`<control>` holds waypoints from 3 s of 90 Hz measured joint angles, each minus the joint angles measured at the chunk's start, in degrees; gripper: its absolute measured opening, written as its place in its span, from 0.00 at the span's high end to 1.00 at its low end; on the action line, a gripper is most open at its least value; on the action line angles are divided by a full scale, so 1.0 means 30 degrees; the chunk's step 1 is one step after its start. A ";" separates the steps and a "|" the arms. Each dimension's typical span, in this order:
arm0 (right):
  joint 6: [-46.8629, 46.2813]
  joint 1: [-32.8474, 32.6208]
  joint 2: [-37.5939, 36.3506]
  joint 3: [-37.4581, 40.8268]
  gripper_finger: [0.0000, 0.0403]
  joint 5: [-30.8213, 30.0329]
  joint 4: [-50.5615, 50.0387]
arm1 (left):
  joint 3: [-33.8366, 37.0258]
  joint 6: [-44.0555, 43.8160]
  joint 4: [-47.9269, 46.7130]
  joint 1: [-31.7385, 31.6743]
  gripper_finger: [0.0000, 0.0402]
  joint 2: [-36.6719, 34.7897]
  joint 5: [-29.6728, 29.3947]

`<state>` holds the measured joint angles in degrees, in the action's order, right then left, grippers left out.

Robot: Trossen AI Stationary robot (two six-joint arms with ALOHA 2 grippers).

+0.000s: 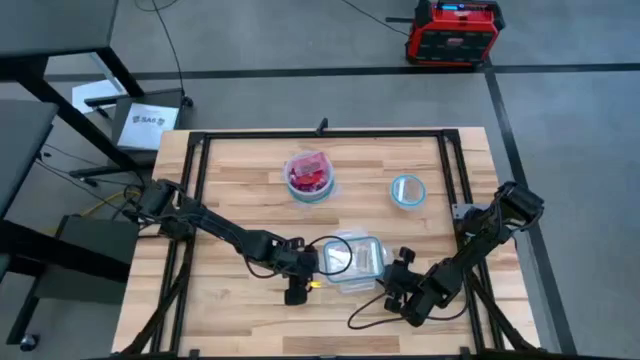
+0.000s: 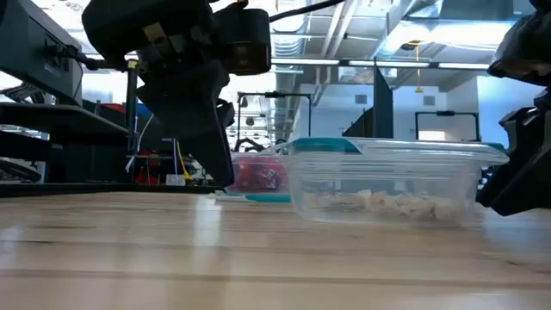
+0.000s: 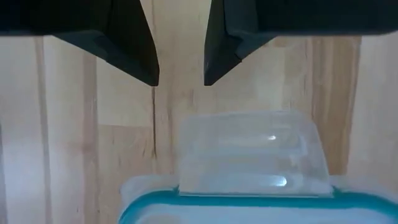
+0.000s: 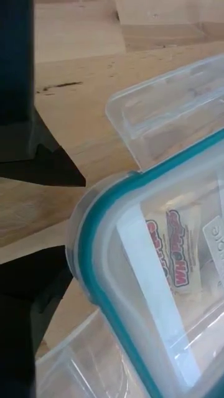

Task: Sort candy
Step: Close the rectangular transparent bin

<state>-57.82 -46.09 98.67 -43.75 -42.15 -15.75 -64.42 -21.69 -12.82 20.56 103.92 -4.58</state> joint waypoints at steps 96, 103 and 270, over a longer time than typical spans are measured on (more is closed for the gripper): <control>0.0459 0.0124 -0.0015 -0.0018 0.63 0.0086 0.0392 | 0.0008 0.3369 0.5094 -0.2164 0.72 -0.0852 0.1001; 0.0490 0.0173 -0.0015 -0.0013 0.63 0.0148 0.0370 | -0.0040 0.3124 0.4734 -0.2059 0.72 -0.0855 0.0658; 0.0947 0.0155 -0.0007 0.0001 0.63 0.0564 0.0488 | -0.0970 -0.1524 0.0278 0.1021 0.72 -0.1134 -0.2192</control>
<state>-54.98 -45.62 98.65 -43.75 -40.46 -14.28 -67.33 -26.26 -11.99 23.62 100.52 -11.15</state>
